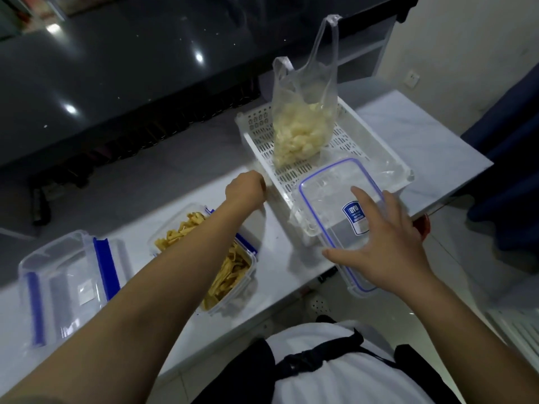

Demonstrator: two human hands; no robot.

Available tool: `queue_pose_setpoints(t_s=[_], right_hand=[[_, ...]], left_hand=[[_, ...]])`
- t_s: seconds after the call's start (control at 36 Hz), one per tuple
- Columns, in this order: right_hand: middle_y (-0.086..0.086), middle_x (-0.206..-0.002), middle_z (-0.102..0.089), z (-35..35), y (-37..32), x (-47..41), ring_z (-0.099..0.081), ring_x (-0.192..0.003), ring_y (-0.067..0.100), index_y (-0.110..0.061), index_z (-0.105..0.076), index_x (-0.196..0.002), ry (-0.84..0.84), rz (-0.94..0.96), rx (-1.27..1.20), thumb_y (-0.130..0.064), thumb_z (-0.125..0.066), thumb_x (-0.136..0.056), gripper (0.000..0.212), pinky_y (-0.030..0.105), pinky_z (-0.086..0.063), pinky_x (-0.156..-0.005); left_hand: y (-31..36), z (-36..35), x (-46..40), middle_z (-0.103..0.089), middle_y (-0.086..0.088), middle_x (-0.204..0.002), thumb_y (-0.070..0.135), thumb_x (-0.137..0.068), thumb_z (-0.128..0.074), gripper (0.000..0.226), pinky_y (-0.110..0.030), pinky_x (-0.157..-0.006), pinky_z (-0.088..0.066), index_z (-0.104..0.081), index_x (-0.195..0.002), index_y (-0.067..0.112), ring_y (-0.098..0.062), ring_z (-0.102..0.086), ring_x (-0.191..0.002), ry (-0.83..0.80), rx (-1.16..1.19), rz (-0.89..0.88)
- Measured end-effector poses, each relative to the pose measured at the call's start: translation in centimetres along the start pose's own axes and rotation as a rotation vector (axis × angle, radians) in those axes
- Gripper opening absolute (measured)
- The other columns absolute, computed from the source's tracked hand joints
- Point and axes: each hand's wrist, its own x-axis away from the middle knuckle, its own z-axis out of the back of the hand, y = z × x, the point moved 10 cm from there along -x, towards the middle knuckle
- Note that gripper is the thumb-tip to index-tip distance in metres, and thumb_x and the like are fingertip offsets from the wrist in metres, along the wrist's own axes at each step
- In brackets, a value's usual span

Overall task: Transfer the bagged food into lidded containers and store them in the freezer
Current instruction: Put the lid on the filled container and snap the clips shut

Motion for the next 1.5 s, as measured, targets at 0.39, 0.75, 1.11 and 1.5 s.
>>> queue_pose_setpoints(t_s=[0.39,0.75,1.11,1.5], right_hand=[[-0.006,-0.166,0.0,-1.1,-6.6,-0.7,-0.013,-0.149,0.026,-0.056,-0.006,-0.151,-0.078,0.175,-0.024,-0.084,-0.064,-0.048,0.122,0.054,-0.024,-0.119],[-0.004,-0.167,0.0,-5.5,-16.4,1.7,-0.01,-0.151,0.029,-0.061,0.002,-0.146,-0.122,0.452,0.107,-0.093,-0.05,-0.047,0.117,0.055,-0.022,-0.117],[0.007,-0.166,-0.001,-17.2,-20.0,1.5,-0.021,-0.146,0.04,-0.048,0.008,-0.152,-0.252,0.367,0.377,-0.089,-0.059,-0.058,0.122,0.057,-0.029,-0.112],[0.013,-0.166,-0.005,-20.8,-21.9,-0.6,-0.023,-0.143,0.047,-0.05,0.004,-0.151,-0.134,0.194,0.443,-0.098,-0.047,-0.05,0.123,0.065,-0.024,-0.11]], left_hand=[[-9.9,6.4,14.8,-0.068,0.017,-0.093,0.023,-0.085,-0.073,0.021,-0.041,-0.079,-0.06,-0.069,-0.103,0.034,-0.013,-0.066,-0.088,0.123,0.245,0.13],[-20.1,-0.3,23.8,-0.049,0.012,-0.137,0.027,-0.099,-0.062,0.041,-0.018,-0.073,-0.044,-0.051,-0.136,0.04,-0.012,-0.05,-0.123,0.606,1.219,0.573],[-20.1,-8.7,25.0,-0.077,-0.009,-0.104,0.006,-0.092,-0.068,0.05,-0.034,-0.063,-0.062,-0.05,-0.136,0.023,-0.026,-0.077,-0.088,0.215,1.867,0.658],[-19.2,-8.5,24.9,-0.071,-0.015,-0.114,-0.012,-0.092,-0.055,0.062,-0.038,-0.059,-0.06,-0.045,-0.135,0.031,-0.031,-0.075,-0.092,0.126,1.844,0.517]])
